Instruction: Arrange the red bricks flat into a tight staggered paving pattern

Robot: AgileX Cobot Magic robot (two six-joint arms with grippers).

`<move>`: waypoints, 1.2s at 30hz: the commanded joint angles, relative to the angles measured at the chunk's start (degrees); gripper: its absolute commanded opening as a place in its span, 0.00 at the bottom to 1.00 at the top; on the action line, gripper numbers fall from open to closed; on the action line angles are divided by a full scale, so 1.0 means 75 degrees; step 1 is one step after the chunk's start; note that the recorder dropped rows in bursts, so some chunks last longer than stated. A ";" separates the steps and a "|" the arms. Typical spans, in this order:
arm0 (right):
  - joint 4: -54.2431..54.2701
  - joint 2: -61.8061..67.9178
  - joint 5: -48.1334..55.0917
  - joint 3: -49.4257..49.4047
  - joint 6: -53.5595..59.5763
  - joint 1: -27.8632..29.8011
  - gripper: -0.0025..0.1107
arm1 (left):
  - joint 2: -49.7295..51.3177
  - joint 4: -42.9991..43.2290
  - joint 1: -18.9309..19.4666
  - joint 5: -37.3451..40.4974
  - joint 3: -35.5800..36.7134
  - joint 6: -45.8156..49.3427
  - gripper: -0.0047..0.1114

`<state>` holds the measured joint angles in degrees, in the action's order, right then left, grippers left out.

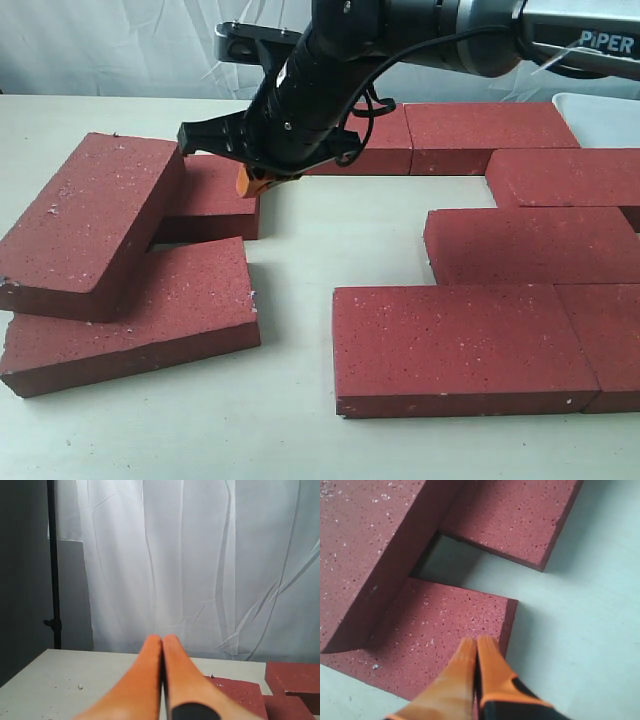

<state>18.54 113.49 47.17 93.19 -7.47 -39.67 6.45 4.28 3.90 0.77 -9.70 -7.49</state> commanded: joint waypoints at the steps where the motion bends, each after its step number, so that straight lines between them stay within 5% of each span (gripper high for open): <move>1: -0.0025 -0.0074 -0.0264 0.0011 0.0236 0.0036 0.01 | 0.1245 -0.0313 0.0018 0.0208 -0.0848 -0.0059 0.04; 5: -0.0025 0.0007 -0.0392 0.0011 0.0236 0.0036 0.01 | 0.1909 -0.1434 -0.0014 0.0087 -0.0867 -0.0059 0.04; 13: -0.0081 0.0138 -0.0646 0.0011 0.0236 0.0036 0.01 | 0.3857 -0.1321 -0.0222 0.1650 -0.1575 0.0518 0.04; 26: -0.0117 0.0138 -0.0906 0.0011 0.0236 0.0036 0.01 | 0.7102 -0.1335 -0.2692 0.1953 -0.2757 0.1326 0.04; 36: -0.0404 0.0138 -0.0869 0.0011 0.0236 0.0036 0.01 | 0.8648 -0.1978 -0.3508 0.1633 -0.3871 0.1326 0.04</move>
<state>16.37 114.75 41.07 93.19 -6.05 -39.67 68.61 -7.62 -21.35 14.77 -36.52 2.38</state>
